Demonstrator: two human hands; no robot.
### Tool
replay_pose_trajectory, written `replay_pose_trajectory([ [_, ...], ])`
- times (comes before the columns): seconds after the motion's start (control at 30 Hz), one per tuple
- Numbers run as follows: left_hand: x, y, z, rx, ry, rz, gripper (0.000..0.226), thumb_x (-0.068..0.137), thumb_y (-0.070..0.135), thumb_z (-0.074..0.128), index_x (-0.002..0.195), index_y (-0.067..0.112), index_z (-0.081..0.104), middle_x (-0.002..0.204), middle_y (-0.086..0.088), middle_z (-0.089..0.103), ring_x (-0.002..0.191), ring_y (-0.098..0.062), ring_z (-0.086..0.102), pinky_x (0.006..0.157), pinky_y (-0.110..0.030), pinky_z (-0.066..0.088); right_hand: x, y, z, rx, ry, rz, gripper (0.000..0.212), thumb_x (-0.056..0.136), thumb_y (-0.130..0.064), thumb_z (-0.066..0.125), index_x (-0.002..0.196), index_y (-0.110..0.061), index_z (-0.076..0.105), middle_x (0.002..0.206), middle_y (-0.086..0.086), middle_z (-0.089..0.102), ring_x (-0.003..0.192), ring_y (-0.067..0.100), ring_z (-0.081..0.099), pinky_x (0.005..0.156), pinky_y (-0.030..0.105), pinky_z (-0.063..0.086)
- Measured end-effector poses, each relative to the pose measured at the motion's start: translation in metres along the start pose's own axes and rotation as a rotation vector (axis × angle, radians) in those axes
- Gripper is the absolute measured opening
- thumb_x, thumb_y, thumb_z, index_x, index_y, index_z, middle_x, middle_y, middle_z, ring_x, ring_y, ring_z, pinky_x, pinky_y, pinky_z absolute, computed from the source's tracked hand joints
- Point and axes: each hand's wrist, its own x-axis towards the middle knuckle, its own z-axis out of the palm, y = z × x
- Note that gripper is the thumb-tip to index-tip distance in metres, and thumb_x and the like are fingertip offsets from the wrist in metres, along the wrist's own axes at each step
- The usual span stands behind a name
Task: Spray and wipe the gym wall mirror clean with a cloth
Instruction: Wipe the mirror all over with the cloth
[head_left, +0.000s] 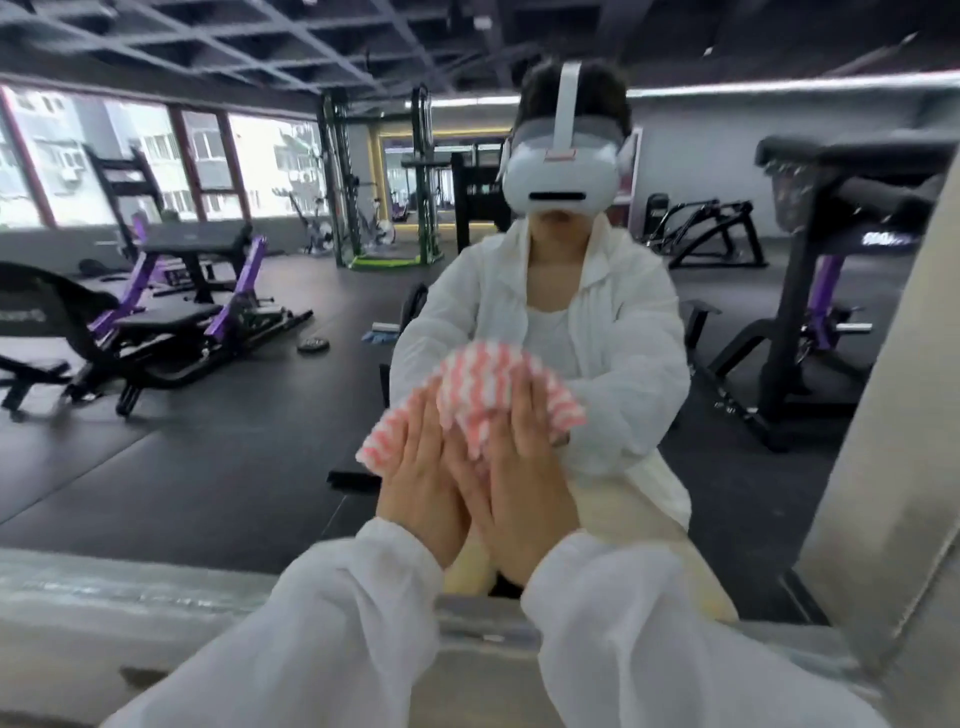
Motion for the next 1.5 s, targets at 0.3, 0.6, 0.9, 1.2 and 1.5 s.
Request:
replay_pose_trajectory([
  [0.3, 0.181, -0.012, -0.133, -0.084, 0.397, 0.042, 0.064, 0.089, 0.033, 0.015, 0.149, 0.011, 0.023, 0.156, -0.009, 0.016, 0.145, -0.025, 0.007, 0.115, -0.037, -0.004, 0.169, -0.030, -0.150, -0.165, 0.304, -0.084, 0.055, 0.098, -0.032, 0.025, 0.146, -0.005, 0.032, 0.157, 0.014, 0.015, 0.146, 0.028, 0.007, 0.117, 0.038, 0.004],
  [0.6, 0.078, -0.018, -0.034, 0.164, 0.325, 0.312, 0.070, 0.073, 0.023, 0.037, 0.143, 0.018, 0.030, 0.149, -0.008, 0.027, 0.146, -0.022, -0.006, 0.113, -0.052, -0.003, 0.050, 0.032, -0.065, -0.392, 0.114, -0.218, 0.057, 0.104, -0.034, 0.007, 0.139, -0.005, 0.041, 0.153, 0.015, 0.026, 0.144, 0.027, 0.019, 0.111, 0.041, 0.023],
  [0.9, 0.183, 0.021, -0.135, -0.029, 0.395, 0.167, 0.067, 0.080, 0.023, 0.020, 0.146, 0.016, 0.033, 0.154, -0.009, 0.024, 0.143, -0.029, 0.016, 0.111, -0.050, -0.001, 0.140, 0.011, -0.168, -0.318, 0.272, -0.083, 0.062, 0.091, 0.000, 0.048, 0.148, -0.006, 0.025, 0.159, 0.011, 0.007, 0.144, 0.027, 0.017, 0.116, 0.038, 0.023],
  [1.2, 0.178, 0.030, -0.102, 0.000, 0.450, 0.409, 0.058, 0.085, 0.026, 0.033, 0.142, 0.015, 0.037, 0.150, -0.007, 0.034, 0.140, -0.027, 0.020, 0.113, -0.047, -0.005, 0.111, 0.062, -0.151, -0.311, 0.411, -0.129, 0.054, 0.091, -0.005, 0.052, 0.143, -0.015, 0.041, 0.156, 0.001, 0.019, 0.135, 0.031, 0.036, 0.100, 0.046, 0.044],
  [1.5, 0.096, 0.038, -0.020, 0.054, 0.271, 0.678, 0.045, 0.086, 0.010, 0.030, 0.129, 0.014, 0.044, 0.140, -0.006, 0.047, 0.146, -0.021, 0.005, 0.111, -0.049, 0.012, 0.016, 0.120, -0.106, -0.422, 0.210, -0.280, 0.045, 0.080, -0.007, 0.041, 0.125, -0.012, 0.044, 0.144, 0.008, 0.031, 0.139, 0.025, 0.025, 0.103, 0.045, 0.039],
])
